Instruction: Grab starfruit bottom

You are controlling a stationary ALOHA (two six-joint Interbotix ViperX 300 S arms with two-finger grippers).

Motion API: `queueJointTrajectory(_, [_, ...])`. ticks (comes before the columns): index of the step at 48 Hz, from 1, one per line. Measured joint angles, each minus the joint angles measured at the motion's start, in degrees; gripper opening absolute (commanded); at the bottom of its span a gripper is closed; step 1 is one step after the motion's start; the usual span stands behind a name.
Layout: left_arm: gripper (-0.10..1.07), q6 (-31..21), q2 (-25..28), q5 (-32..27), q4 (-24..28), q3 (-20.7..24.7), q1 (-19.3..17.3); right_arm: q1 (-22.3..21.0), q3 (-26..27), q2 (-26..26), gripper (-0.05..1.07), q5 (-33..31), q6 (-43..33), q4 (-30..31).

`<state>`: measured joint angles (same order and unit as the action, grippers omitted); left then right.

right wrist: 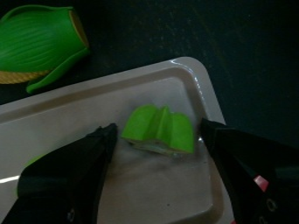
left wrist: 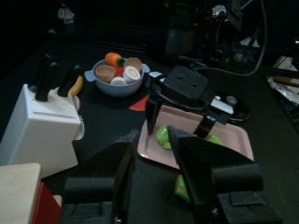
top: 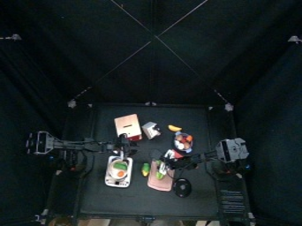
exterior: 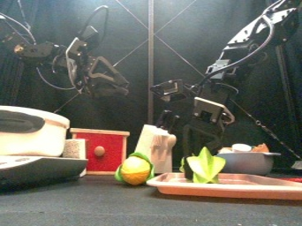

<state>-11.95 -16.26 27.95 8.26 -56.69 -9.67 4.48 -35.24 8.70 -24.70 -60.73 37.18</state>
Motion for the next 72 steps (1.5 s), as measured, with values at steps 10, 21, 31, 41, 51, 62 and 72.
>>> queueJointTrajectory(10, [0.75,0.0,0.0,0.0,0.0,0.0,0.0,0.0,0.0,0.0,1.04,0.0,0.0,0.2])
queueJointTrajectory(21, [0.75,0.0,0.0,0.0,0.0,0.0,0.0,0.0,0.0,0.0,1.03,0.0,0.0,0.5])
queueJointTrajectory(31, [0.75,0.0,0.0,0.0,0.0,0.0,-0.1,0.0,0.0,0.0,0.96,-0.1,0.0,0.5])
queueJointTrajectory(41, [0.75,0.0,0.0,0.0,0.0,0.0,0.0,0.0,0.0,0.0,0.78,-0.2,0.1,0.6])
queueJointTrajectory(51, [0.75,0.1,0.0,0.0,0.0,0.0,0.0,0.1,0.9,-0.1,0.71,-1.2,0.0,0.4])
queueJointTrajectory(62, [0.75,0.0,0.0,0.0,-0.1,0.0,-0.1,0.4,2.5,-2.2,0.71,-6.1,0.0,0.5])
queueJointTrajectory(72, [0.75,0.0,0.0,0.0,-0.1,0.0,-0.1,0.7,2.6,-2.4,0.70,-7.5,0.1,0.4])
